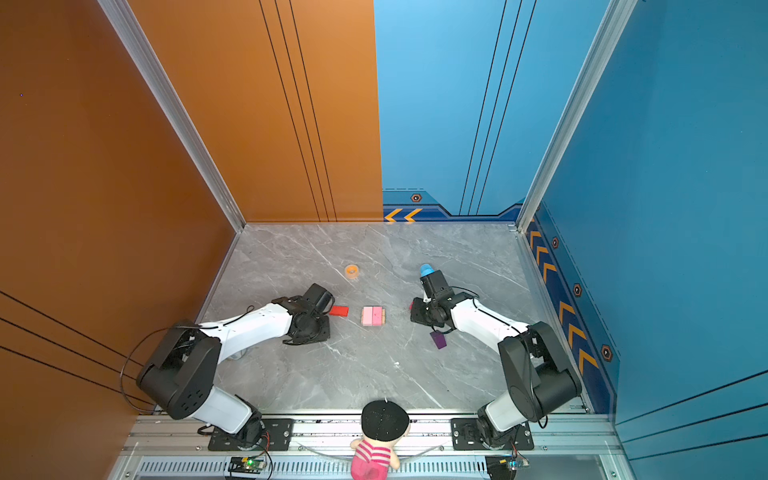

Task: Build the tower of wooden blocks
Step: 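Grasp the small magenta cube near the red block with the left gripper, then lift the magenta cube and carry it over the pink blocks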

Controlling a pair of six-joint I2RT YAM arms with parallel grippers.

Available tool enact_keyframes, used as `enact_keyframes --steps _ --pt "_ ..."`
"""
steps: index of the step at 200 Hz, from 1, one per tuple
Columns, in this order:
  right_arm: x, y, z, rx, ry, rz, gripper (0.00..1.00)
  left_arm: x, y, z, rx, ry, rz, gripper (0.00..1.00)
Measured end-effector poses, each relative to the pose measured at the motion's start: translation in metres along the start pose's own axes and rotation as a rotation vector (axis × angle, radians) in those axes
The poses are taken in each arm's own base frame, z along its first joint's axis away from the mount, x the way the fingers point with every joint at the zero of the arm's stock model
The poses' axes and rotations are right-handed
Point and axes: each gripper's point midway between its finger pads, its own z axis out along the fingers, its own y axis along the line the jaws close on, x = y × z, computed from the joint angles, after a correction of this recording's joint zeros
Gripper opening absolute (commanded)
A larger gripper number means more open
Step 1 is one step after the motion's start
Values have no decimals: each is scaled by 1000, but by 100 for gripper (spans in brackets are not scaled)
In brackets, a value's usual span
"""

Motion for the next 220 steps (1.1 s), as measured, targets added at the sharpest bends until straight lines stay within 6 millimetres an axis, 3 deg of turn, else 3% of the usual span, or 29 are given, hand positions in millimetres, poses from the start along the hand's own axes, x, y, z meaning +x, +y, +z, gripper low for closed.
enact_keyframes --steps 46,83,119,147,186,220 --pt "0 0 0 1 1 0 14 -11 -18 -15 26 -25 38 24" --pt "0 0 0 1 1 0 14 -26 -55 -45 98 -88 104 25" --pt "1 0 0 1 2 0 14 -54 -99 -75 182 -165 150 25" --pt "1 -1 0 2 3 0 14 -61 -123 -67 189 -158 186 25" --pt "0 -3 0 7 2 4 14 -52 -143 -44 178 -100 227 24" --pt "0 -9 -2 16 2 7 14 -46 -159 -41 192 -85 252 25"
